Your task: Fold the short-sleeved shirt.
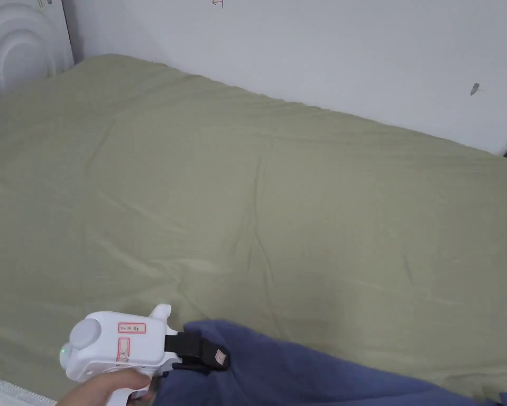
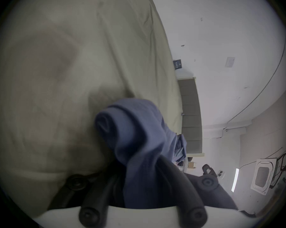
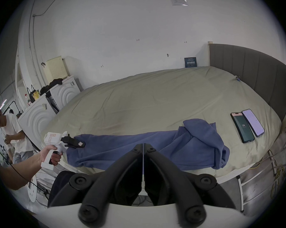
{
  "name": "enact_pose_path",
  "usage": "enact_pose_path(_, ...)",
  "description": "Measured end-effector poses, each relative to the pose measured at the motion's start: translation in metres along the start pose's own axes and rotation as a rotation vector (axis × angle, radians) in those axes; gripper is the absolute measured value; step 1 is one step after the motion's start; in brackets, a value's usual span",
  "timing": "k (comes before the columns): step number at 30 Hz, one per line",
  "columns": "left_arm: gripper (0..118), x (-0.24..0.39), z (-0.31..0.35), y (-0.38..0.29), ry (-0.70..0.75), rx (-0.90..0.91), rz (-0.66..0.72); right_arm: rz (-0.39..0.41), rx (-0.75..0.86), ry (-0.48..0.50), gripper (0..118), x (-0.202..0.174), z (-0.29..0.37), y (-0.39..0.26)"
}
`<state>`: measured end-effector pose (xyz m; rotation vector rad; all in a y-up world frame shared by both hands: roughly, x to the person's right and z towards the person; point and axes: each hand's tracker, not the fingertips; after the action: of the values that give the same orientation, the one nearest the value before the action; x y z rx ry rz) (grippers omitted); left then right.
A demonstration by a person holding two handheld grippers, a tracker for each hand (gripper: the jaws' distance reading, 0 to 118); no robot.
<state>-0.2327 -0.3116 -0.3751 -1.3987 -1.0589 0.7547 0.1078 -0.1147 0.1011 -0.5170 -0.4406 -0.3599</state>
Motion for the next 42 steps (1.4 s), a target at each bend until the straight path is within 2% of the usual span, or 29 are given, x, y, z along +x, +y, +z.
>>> enact_pose_path(1,4,0.005,0.007,0.002,0.086,0.032,-0.016,0.0,0.001,-0.001,3,0.001,0.001,0.0)
enact_pose_path(2,4,0.037,0.005,-0.007,0.168,0.06,-0.041,-0.001,0.004,-0.003,3,0.002,0.003,-0.001)
enact_pose_path(4,4,0.046,0.018,-0.005,0.214,0.133,-0.087,-0.015,0.015,0.002,3,0.004,0.006,-0.002)
enact_pose_path(7,4,0.065,0.034,-0.002,0.407,0.208,-0.076,-0.03,0.031,0.011,3,0.005,0.01,-0.002)
enact_pose_path(11,4,0.107,0.046,-0.012,0.642,0.251,-0.209,-0.032,0.05,0.032,3,0.008,0.017,-0.004)
enact_pose_path(14,4,0.144,0.049,-0.024,0.633,0.258,-0.238,-0.051,0.066,0.05,3,0.012,0.02,-0.007)
enact_pose_path(16,4,0.179,0.037,-0.044,0.645,0.286,-0.318,-0.063,0.075,0.064,3,0.014,0.022,-0.009)
enact_pose_path(19,4,0.212,0.003,-0.067,0.517,0.227,-0.378,-0.073,0.092,0.091,3,0.016,0.024,-0.013)
enact_pose_path(22,5,0.223,-0.056,-0.089,0.455,0.181,-0.348,-0.084,0.101,0.101,3,0.02,0.027,-0.02)
enact_pose_path(25,4,0.217,-0.123,-0.101,0.472,0.172,-0.309,-0.111,0.109,0.111,3,0.028,0.031,-0.025)
enact_pose_path(28,5,0.2,-0.174,-0.103,0.587,0.116,-0.264,-0.127,0.121,0.106,3,0.037,0.038,-0.028)
enact_pose_path(29,7,0.195,-0.179,-0.102,0.619,0.108,-0.266,-0.132,0.126,0.101,3,0.04,0.04,-0.029)
enact_pose_path(30,16,0.192,-0.18,-0.103,0.635,0.115,-0.256,-0.135,0.13,0.099,3,0.042,0.042,-0.028)
enact_pose_path(31,35,0.19,-0.178,-0.102,0.609,0.119,-0.243,-0.138,0.136,0.095,3,0.045,0.043,-0.028)
enact_pose_path(33,74,0.194,-0.159,-0.099,0.442,0.12,-0.206,-0.141,0.143,0.09,3,0.048,0.045,-0.027)
enact_pose_path(34,80,0.202,-0.145,-0.1,0.394,0.131,-0.232,-0.144,0.145,0.092,3,0.05,0.046,-0.026)
enact_pose_path(37,83,0.23,-0.097,-0.108,0.385,0.205,-0.415,-0.128,0.142,0.087,3,0.05,0.047,-0.025)
enact_pose_path(40,83,0.241,-0.051,-0.12,0.421,0.34,-0.516,-0.115,0.139,0.086,3,0.05,0.047,-0.026)
enact_pose_path(42,83,0.231,-0.037,-0.119,0.522,0.429,-0.565,-0.118,0.135,0.086,3,0.049,0.047,-0.027)
